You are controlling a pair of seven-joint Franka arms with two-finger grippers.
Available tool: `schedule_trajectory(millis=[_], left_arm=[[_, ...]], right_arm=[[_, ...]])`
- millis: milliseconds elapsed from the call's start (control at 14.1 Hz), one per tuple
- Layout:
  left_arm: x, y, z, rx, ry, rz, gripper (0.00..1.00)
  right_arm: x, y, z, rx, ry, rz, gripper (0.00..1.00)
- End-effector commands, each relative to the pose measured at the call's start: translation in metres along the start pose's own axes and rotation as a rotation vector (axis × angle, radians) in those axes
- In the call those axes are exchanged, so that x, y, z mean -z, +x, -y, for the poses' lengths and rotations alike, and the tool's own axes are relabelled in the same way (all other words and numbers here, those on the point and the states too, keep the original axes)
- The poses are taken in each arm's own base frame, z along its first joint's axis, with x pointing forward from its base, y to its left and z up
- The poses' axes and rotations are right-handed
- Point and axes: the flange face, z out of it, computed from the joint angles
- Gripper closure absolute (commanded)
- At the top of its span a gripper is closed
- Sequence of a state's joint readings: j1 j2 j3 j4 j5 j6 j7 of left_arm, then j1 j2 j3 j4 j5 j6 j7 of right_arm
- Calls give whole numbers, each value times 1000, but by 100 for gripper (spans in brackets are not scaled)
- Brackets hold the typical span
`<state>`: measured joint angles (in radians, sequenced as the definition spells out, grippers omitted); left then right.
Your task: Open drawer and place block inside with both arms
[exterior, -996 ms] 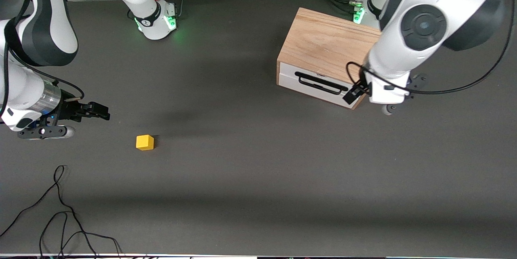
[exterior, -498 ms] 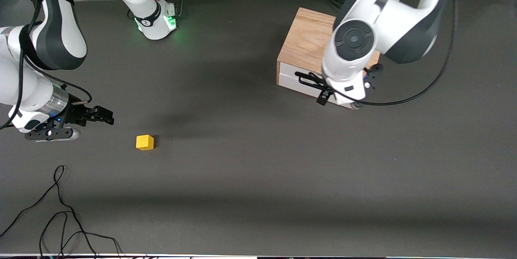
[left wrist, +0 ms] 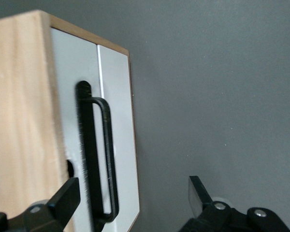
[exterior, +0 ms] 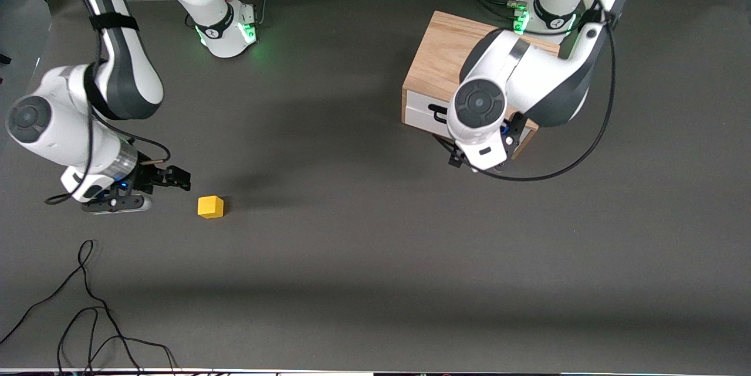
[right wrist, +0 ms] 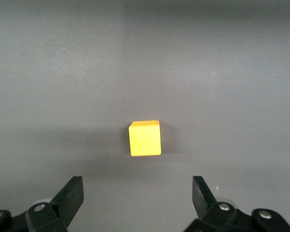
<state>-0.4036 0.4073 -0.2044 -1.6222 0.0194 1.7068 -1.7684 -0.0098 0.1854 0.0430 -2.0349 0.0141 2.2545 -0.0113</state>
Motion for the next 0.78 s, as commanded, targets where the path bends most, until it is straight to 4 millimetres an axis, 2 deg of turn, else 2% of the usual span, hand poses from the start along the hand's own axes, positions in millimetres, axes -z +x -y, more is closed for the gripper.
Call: schedule_trajectory(millis=[0, 142, 356, 569, 711], left_arm=[[-25, -4, -10, 24, 24, -16, 0], [-42, -4, -15, 24, 54, -17, 0], [-59, -12, -10, 13, 87, -26, 0], [-64, -20, -5, 24, 102, -32, 0], [-75, -26, 2, 31, 130, -46, 0]], right_arm=[[-36, 0, 0, -1, -12, -1, 0], [-71, 5, 0, 20, -24, -24, 0], [-97, 4, -3, 27, -39, -3, 0], [-129, 3, -4, 28, -35, 11, 0], [-141, 1, -4, 27, -33, 17, 0]])
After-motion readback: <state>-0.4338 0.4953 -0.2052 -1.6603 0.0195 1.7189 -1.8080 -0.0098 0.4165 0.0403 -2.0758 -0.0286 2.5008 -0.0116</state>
